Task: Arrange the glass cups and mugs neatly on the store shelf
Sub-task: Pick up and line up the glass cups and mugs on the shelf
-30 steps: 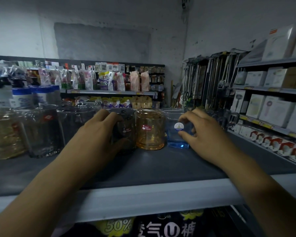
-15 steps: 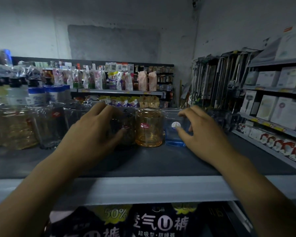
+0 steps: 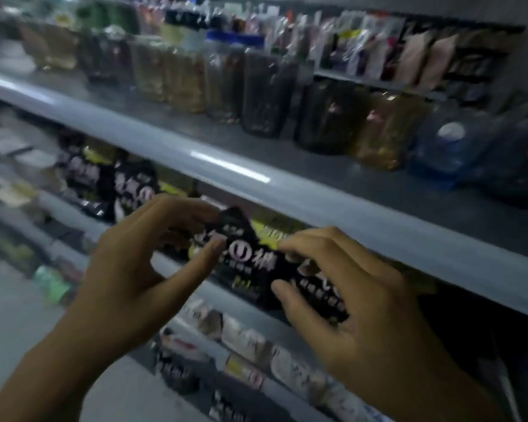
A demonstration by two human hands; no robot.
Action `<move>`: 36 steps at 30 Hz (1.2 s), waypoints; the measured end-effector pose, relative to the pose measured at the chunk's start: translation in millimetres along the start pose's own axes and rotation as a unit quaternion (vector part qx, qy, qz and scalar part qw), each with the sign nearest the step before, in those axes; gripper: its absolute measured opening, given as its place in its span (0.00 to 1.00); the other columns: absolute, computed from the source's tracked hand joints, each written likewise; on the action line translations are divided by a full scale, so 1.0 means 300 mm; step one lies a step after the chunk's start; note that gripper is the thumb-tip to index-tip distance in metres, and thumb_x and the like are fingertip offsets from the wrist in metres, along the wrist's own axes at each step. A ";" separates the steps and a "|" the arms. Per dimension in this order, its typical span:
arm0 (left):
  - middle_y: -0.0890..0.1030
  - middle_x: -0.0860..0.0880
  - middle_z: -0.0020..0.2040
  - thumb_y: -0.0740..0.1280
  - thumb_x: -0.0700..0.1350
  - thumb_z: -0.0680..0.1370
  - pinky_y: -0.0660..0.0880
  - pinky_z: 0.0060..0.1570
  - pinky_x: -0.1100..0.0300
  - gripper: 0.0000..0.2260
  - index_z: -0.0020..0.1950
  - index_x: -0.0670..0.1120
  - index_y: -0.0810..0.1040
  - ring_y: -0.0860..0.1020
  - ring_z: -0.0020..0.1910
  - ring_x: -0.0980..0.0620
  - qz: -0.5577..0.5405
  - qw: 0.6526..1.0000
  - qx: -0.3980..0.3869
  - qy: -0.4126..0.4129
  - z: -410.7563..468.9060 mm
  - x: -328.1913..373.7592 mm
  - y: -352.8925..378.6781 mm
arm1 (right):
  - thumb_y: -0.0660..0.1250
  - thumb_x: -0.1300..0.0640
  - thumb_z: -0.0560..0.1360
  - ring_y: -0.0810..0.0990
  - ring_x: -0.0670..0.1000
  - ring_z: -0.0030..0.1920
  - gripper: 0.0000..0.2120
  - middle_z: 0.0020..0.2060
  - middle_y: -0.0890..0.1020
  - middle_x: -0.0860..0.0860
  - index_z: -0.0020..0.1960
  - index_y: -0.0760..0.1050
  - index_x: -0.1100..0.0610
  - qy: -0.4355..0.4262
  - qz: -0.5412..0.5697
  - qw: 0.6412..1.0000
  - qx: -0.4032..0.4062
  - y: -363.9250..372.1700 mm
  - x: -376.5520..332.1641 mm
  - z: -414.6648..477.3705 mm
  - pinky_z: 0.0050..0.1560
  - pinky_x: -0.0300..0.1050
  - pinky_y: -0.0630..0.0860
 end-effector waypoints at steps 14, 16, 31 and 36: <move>0.79 0.63 0.58 0.73 0.51 0.76 0.78 0.58 0.56 0.15 0.62 0.54 0.77 0.79 0.59 0.57 0.103 0.914 0.127 -0.371 -1.053 -0.204 -0.121 | 0.67 0.44 0.79 0.74 0.43 0.63 0.19 0.65 0.75 0.41 0.69 0.68 0.42 0.100 0.201 0.919 -0.323 0.876 -0.141 -0.436 0.62 0.44 0.76; 0.78 0.63 0.59 0.72 0.53 0.77 0.77 0.59 0.56 0.16 0.63 0.56 0.76 0.78 0.60 0.58 0.118 0.896 0.139 -0.405 -1.148 -0.239 -0.159 | 0.67 0.45 0.79 0.74 0.44 0.64 0.19 0.66 0.75 0.41 0.68 0.68 0.41 0.098 0.202 0.911 -0.345 0.963 -0.208 -0.462 0.63 0.48 0.76; 0.74 0.67 0.61 0.70 0.56 0.78 0.70 0.60 0.68 0.17 0.67 0.61 0.73 0.73 0.63 0.64 0.146 0.860 0.131 -0.471 -1.372 -0.741 -0.947 | 0.68 0.48 0.79 0.73 0.42 0.63 0.19 0.66 0.74 0.42 0.69 0.69 0.44 0.053 0.207 0.908 -0.360 1.594 -0.915 -0.067 0.60 0.37 0.70; 0.75 0.66 0.61 0.69 0.57 0.78 0.75 0.59 0.61 0.17 0.66 0.62 0.72 0.75 0.61 0.61 0.136 0.837 0.145 -0.510 -1.411 -0.989 -1.165 | 0.69 0.50 0.79 0.72 0.39 0.61 0.20 0.62 0.73 0.39 0.69 0.70 0.46 0.034 0.213 0.899 -0.380 1.864 -1.103 0.117 0.60 0.35 0.68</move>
Point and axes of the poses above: each hand's wrist, its own z-axis towards the middle knuckle, its own y-axis out of the palm, x = y × z, the point moved 2 cm from there along z, towards the middle knuckle
